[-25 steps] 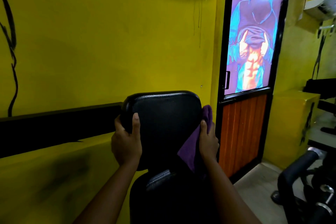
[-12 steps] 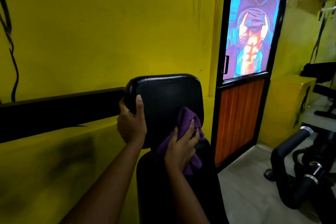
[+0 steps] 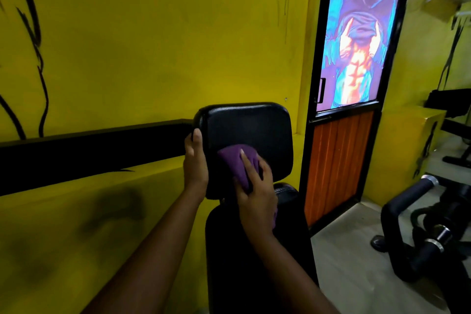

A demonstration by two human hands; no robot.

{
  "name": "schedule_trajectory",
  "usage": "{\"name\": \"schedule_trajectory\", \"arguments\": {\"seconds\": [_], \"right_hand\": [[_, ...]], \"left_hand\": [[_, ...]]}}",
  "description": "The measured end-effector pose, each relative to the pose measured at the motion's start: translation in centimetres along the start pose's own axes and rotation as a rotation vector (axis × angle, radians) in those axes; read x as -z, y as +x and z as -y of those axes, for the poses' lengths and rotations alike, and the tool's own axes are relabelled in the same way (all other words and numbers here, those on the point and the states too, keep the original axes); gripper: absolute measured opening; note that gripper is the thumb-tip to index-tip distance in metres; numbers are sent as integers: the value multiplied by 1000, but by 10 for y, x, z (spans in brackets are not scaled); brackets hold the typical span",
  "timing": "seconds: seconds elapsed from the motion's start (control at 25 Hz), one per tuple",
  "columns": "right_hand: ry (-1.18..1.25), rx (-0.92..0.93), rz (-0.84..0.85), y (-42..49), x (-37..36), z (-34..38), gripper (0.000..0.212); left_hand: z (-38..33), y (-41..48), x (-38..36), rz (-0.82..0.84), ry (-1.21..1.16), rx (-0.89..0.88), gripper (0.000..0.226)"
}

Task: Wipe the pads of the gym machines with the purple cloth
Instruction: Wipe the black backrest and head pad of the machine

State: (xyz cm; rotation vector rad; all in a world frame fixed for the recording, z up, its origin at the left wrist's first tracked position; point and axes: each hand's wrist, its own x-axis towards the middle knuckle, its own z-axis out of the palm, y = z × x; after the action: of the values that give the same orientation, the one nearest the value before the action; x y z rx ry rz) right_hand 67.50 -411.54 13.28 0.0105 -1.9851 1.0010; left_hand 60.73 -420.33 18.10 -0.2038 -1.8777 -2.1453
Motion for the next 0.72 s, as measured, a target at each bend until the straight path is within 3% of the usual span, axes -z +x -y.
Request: {"name": "schedule_trajectory", "arguments": {"seconds": [0.08, 0.16, 0.24, 0.36, 0.48, 0.6, 0.72], "right_hand": [[-74, 202, -37, 43, -11, 18, 56], [-256, 307, 61, 77, -32, 42, 54], [-391, 346, 36, 88, -52, 49, 54], [-484, 454, -128, 59, -67, 20, 50], [-525, 578, -166, 13, -69, -19, 49], [-483, 552, -126, 9, -65, -23, 52], [-366, 367, -175, 54, -62, 11, 52]], "left_hand": [[-1, -2, 11, 66, -243, 105, 51], [-3, -9, 17, 44, -300, 76, 42], [-3, -16, 20, 29, -316, 82, 40], [3, -13, 27, -8, -358, 96, 49], [12, -10, 34, -32, -377, 75, 50], [15, -10, 37, -50, -356, 65, 47], [12, -3, 26, -35, -281, 71, 54]]}}
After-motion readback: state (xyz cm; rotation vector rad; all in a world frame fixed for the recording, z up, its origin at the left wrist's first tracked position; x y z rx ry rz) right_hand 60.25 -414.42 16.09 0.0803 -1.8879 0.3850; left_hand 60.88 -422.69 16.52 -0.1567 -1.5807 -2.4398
